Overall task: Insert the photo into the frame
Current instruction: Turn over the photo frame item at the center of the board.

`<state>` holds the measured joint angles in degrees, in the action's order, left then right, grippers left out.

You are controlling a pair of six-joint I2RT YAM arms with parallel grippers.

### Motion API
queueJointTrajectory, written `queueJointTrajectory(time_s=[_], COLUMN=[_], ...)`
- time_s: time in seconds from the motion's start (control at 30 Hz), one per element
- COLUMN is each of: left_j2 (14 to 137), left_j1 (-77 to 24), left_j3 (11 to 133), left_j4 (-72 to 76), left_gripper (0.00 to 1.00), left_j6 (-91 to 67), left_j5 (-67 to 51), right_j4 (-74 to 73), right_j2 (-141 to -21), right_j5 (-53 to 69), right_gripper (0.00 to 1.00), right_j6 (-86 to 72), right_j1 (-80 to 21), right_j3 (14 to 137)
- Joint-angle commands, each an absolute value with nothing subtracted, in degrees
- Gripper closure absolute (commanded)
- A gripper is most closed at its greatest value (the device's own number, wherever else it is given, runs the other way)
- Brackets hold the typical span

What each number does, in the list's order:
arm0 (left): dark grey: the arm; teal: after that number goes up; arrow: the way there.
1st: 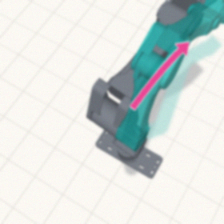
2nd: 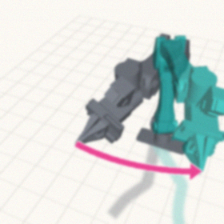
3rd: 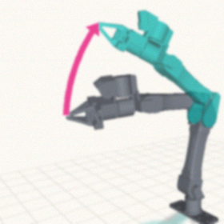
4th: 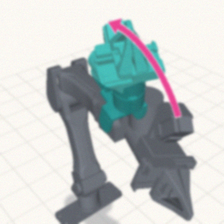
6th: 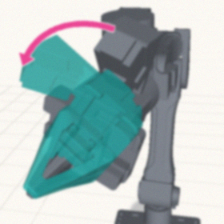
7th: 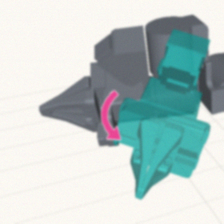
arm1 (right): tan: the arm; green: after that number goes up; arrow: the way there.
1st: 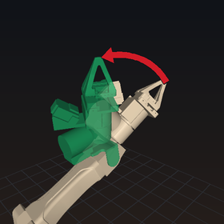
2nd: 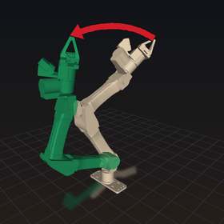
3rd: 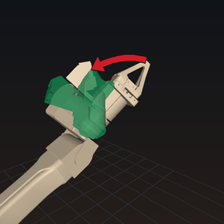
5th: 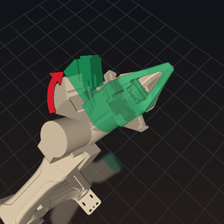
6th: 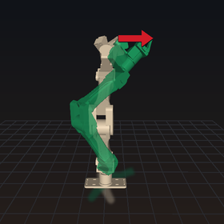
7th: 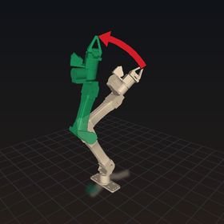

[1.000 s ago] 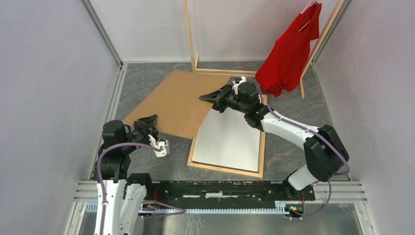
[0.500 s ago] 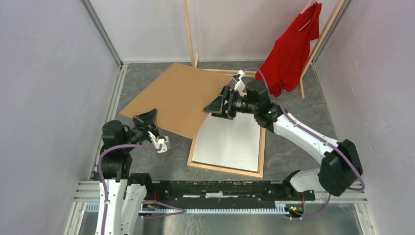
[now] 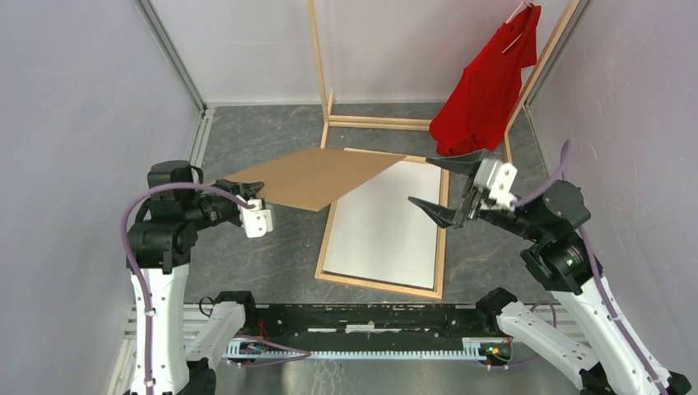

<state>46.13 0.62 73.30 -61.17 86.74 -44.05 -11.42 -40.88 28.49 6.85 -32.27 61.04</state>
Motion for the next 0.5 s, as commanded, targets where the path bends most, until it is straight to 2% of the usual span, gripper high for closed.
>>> queueJointTrajectory(time_s=[0.0, 0.07, 0.2, 0.3, 0.47], left_j2=[50.7, 52.9, 52.7, 51.7, 51.8], left_j1=[0.7, 0.7, 0.7, 0.7, 0.7], left_j3=[81.8, 84.7, 85.3, 84.6, 84.7], left_j4=[-77.6, -82.5, -83.9, -83.9, -83.9], left_gripper=[0.98, 0.98, 0.98, 0.98, 0.98], left_j6=[93.3, 94.5, 94.9, 95.4, 95.2], left_j5=[-48.9, -48.7, -48.3, -48.4, -48.7], right_j4=[-13.3, -15.9, -15.9, -14.6, -17.5], right_j2=[-43.5, -45.6, -48.1, -50.6, -55.8], right_j5=[47.1, 53.1, 56.9, 55.8, 46.3], right_gripper=[0.21, 0.24, 0.3, 0.32, 0.32], right_j6=[29.8, 31.0, 30.8, 28.4, 30.0], right_j1=[-32.5, -32.6, -33.3, -35.2, -44.0], right_j3=[61.0, 63.7, 63.8, 63.4, 66.3])
